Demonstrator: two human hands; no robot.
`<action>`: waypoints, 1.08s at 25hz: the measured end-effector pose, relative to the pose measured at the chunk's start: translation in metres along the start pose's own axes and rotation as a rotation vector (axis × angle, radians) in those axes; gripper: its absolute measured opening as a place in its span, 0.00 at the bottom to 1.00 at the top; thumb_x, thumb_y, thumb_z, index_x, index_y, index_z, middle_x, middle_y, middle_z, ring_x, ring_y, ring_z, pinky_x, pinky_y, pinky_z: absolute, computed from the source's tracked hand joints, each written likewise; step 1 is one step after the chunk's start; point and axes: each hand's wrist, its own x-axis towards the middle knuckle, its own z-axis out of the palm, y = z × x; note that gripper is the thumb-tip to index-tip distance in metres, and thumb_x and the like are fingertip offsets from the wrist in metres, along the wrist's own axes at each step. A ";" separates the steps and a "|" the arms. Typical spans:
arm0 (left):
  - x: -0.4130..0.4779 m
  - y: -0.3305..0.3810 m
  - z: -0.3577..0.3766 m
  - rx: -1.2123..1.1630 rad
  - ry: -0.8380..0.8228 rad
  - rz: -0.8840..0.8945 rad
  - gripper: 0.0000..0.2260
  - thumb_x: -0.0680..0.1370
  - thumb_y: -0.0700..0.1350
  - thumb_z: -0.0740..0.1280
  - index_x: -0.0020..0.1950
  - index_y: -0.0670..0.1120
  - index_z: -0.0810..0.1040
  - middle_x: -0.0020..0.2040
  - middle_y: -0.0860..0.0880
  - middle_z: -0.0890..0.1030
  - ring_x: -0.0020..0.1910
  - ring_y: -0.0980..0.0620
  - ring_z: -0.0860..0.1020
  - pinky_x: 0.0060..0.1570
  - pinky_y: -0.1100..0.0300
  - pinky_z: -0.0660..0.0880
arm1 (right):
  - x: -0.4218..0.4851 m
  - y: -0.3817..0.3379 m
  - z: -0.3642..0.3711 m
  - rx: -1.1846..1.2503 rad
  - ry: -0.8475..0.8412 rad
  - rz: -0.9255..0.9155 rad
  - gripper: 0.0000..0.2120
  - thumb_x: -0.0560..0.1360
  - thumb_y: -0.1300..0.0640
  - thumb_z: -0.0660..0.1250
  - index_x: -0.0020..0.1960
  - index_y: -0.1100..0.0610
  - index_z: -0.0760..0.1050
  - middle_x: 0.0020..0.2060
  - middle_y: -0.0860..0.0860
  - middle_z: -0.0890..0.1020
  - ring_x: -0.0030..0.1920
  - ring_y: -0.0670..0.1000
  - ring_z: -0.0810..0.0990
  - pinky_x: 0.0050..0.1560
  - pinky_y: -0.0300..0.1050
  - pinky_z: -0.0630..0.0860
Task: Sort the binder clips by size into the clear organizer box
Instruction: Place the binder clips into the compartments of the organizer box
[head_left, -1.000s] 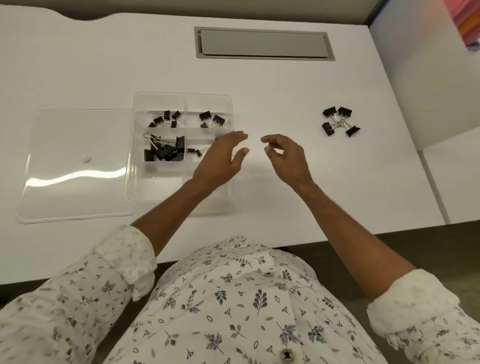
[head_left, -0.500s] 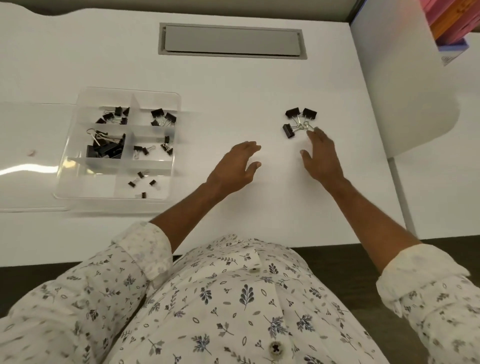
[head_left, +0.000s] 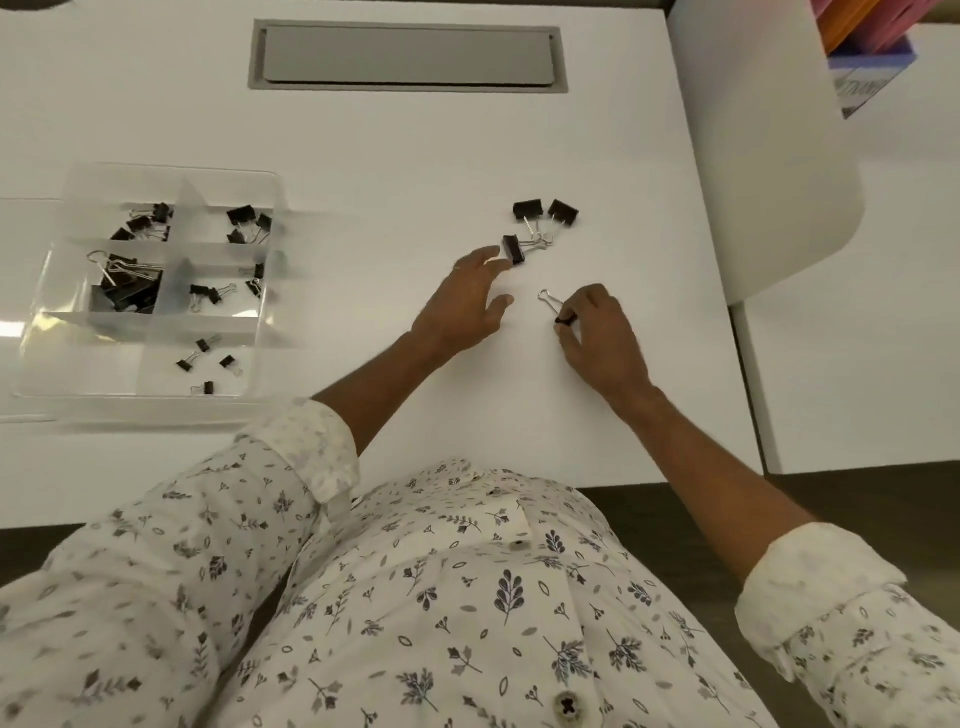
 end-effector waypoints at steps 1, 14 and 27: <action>0.013 0.005 0.003 -0.002 0.005 -0.006 0.22 0.82 0.45 0.67 0.76 0.42 0.71 0.79 0.43 0.65 0.79 0.43 0.62 0.76 0.50 0.64 | -0.008 0.001 0.000 0.020 -0.005 0.013 0.06 0.77 0.58 0.70 0.52 0.58 0.76 0.56 0.52 0.76 0.52 0.55 0.77 0.48 0.49 0.78; -0.004 -0.014 0.008 -0.236 0.263 -0.106 0.09 0.73 0.46 0.73 0.52 0.49 0.85 0.52 0.51 0.82 0.52 0.57 0.79 0.56 0.56 0.79 | -0.024 -0.017 -0.023 1.428 -0.138 0.787 0.16 0.83 0.57 0.64 0.68 0.62 0.76 0.60 0.60 0.83 0.58 0.57 0.82 0.66 0.53 0.78; -0.195 -0.077 -0.106 -0.648 0.690 -0.460 0.11 0.76 0.47 0.76 0.58 0.48 0.85 0.54 0.53 0.87 0.55 0.59 0.84 0.55 0.66 0.79 | 0.010 -0.204 0.042 1.418 -0.661 0.548 0.17 0.84 0.56 0.60 0.68 0.63 0.76 0.60 0.60 0.83 0.59 0.59 0.83 0.67 0.53 0.77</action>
